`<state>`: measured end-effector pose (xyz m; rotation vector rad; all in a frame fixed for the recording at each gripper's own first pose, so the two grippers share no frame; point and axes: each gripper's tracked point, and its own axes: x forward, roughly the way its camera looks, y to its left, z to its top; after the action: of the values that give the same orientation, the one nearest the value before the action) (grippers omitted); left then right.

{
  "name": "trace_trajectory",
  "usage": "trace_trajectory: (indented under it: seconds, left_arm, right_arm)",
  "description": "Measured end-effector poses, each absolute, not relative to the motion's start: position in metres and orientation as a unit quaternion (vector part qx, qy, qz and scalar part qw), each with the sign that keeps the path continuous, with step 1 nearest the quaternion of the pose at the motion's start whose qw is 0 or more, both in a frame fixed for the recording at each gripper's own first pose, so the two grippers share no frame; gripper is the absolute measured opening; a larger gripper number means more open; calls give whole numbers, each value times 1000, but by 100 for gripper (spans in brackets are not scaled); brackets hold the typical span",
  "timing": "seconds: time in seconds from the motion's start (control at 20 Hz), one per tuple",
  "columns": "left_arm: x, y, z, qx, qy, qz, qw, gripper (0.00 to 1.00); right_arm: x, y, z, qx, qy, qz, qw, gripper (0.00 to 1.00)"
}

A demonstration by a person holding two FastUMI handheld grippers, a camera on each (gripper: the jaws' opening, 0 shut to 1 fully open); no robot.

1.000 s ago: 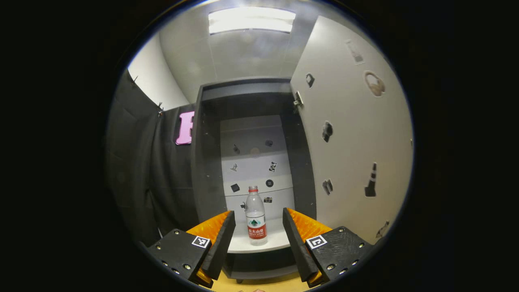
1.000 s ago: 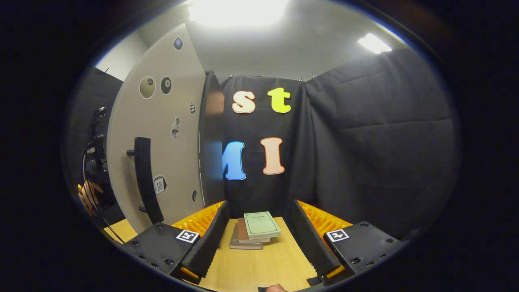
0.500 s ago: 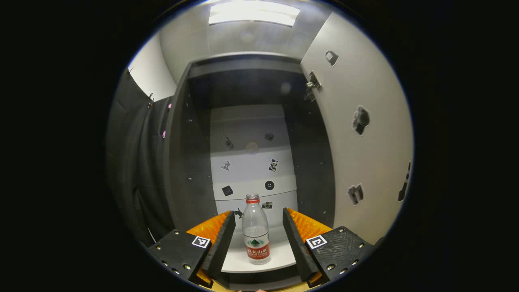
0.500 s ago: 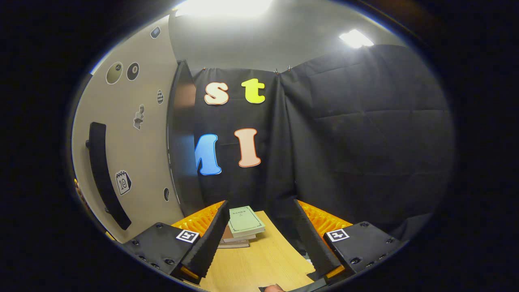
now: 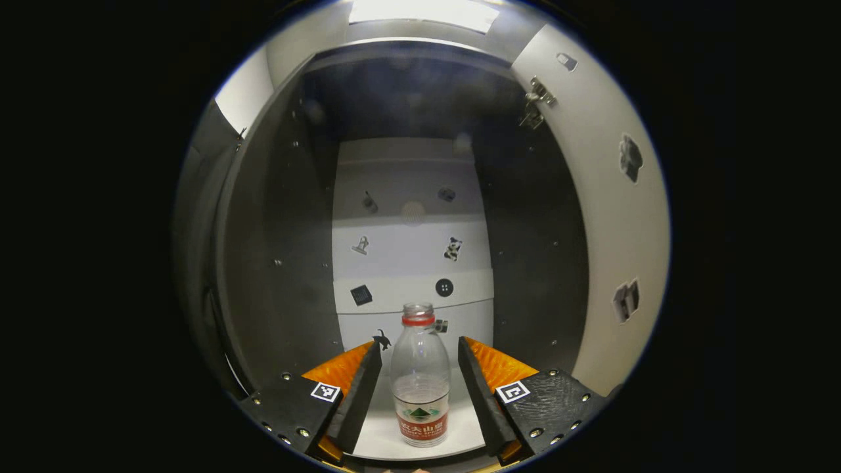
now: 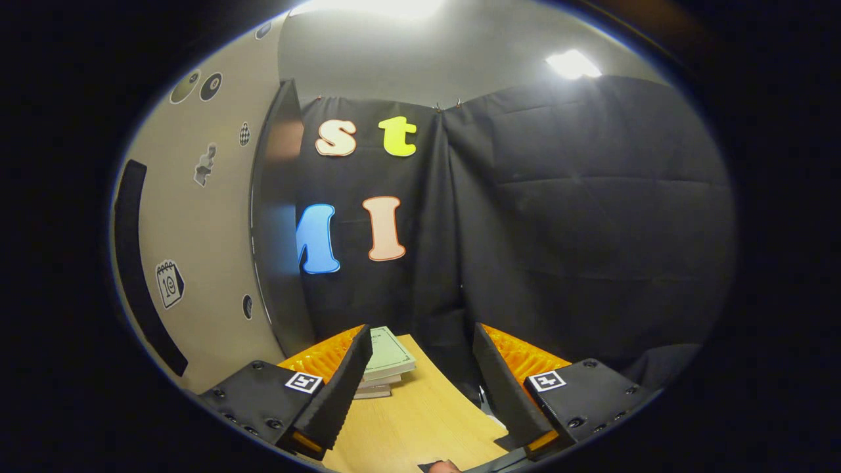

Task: Open the cabinet door with the right hand, grasp the bottle in the cabinet with the left hand and place it on the coaster, then close the cabinet door with the right hand.

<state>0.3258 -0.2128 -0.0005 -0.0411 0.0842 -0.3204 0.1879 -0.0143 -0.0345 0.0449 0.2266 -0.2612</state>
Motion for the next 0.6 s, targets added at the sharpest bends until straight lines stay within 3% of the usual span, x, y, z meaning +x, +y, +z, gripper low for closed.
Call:
trace_trajectory:
  seconds: [0.35,0.4,0.45,0.6]
  left_arm:
    - [337,-220,-26,-23,74,-167,983,68]
    - [336,-219,-25,-25,73,-168,983,68]
    - [334,-218,-23,-28,72,-169,983,66]
    - [326,-211,-14,-41,62,-166,983,62]
  right_arm:
    - [191,-9,-40,16,121,-134,983,98]
    - [191,-10,-39,14,121,-133,984,93]
    - [190,-9,-38,13,120,-132,984,98]
    - [188,-9,-36,18,116,-123,985,98]
